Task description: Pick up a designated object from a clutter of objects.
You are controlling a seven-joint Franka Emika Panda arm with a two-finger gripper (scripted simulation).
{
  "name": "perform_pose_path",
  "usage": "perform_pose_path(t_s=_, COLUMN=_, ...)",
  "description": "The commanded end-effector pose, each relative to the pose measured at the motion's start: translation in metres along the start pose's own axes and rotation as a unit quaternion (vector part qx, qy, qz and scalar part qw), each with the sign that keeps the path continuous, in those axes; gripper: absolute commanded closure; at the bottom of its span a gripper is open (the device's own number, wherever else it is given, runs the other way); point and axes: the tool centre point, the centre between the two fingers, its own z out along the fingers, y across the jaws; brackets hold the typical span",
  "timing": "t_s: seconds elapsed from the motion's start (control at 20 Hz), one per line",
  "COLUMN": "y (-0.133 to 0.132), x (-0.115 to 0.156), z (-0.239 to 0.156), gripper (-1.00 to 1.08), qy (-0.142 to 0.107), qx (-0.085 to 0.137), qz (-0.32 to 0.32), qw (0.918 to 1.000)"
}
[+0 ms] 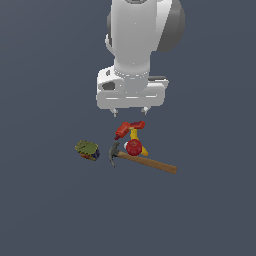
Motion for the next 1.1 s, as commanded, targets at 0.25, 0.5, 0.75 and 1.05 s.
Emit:
perform_pose_path(t_s=0.25, y=-0.019, x=-0.015, z=0.043, gripper=-1.0, qy=-0.031, qx=-0.025, qz=-0.112, qw=0.9929)
perform_pose_path(t_s=0.5, y=-0.037, x=-0.032, z=0.082, gripper=-1.0, qy=-0.062, qx=-0.042, qz=-0.222, qw=0.9722)
perform_pose_path(t_s=0.75, y=-0.055, x=-0.054, z=0.12, gripper=-1.0, qy=-0.093, qx=-0.053, qz=-0.334, qw=0.9363)
perform_pose_path(t_s=1.05, y=-0.072, x=-0.079, z=0.156, gripper=-1.0, qy=-0.124, qx=-0.057, qz=-0.443, qw=0.8858)
